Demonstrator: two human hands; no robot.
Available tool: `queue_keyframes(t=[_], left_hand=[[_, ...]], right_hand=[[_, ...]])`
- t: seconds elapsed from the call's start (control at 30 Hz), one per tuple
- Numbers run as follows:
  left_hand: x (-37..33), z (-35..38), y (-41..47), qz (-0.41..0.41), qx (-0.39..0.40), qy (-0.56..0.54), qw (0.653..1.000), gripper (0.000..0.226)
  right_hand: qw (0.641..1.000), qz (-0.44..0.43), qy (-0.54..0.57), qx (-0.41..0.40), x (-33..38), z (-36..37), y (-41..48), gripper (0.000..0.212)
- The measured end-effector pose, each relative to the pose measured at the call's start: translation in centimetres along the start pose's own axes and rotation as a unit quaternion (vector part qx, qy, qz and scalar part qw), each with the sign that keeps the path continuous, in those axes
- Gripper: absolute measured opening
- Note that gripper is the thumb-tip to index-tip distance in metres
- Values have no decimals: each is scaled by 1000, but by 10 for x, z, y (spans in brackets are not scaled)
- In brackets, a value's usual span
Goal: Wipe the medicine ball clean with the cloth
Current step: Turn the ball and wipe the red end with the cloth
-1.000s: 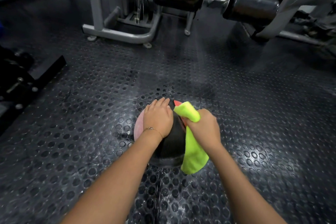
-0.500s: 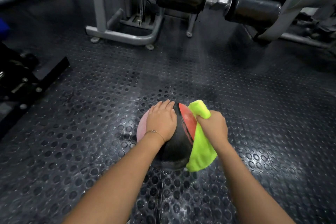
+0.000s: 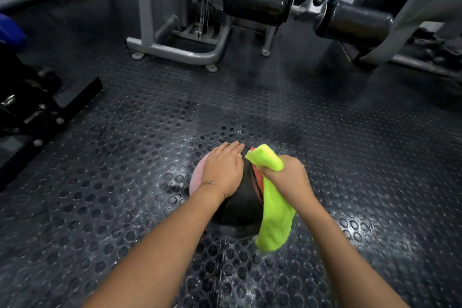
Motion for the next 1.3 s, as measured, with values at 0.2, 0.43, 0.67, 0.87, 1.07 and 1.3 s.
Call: queue_keyframes(t=[0.2, 0.43, 0.67, 0.87, 1.07, 1.3], left_hand=[[0, -2, 0, 12, 0, 2, 1000, 45], [-6, -2, -3, 25, -2, 0, 1000, 45], [-5, 0, 1, 21, 15, 3, 1000, 46], [-1, 0, 1, 19, 33, -9, 999, 49], [5, -4, 0, 41, 43, 8, 998, 45], [-1, -10, 1, -145, 24, 5, 989, 45]], right_hand=[[999, -11, -23, 29, 3, 0, 17, 32], [998, 27, -48, 7, -3, -8, 21, 30], [999, -6, -46, 12, 9, -3, 13, 29], [998, -39, -41, 22, 15, 6, -7, 30], [997, 68, -15, -30, -1, -6, 6, 21], [1000, 20, 9, -18, 7, 4, -31, 16]])
Point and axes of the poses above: each hand's wrist, its own y-axis towards the middle knuckle, its own z-axis out of the palm, x = y × z, the point moved 5 cm from there along y, towards the middle knuckle, and after that the axes turned 9 degrees about -z, right-handed, at the moved point
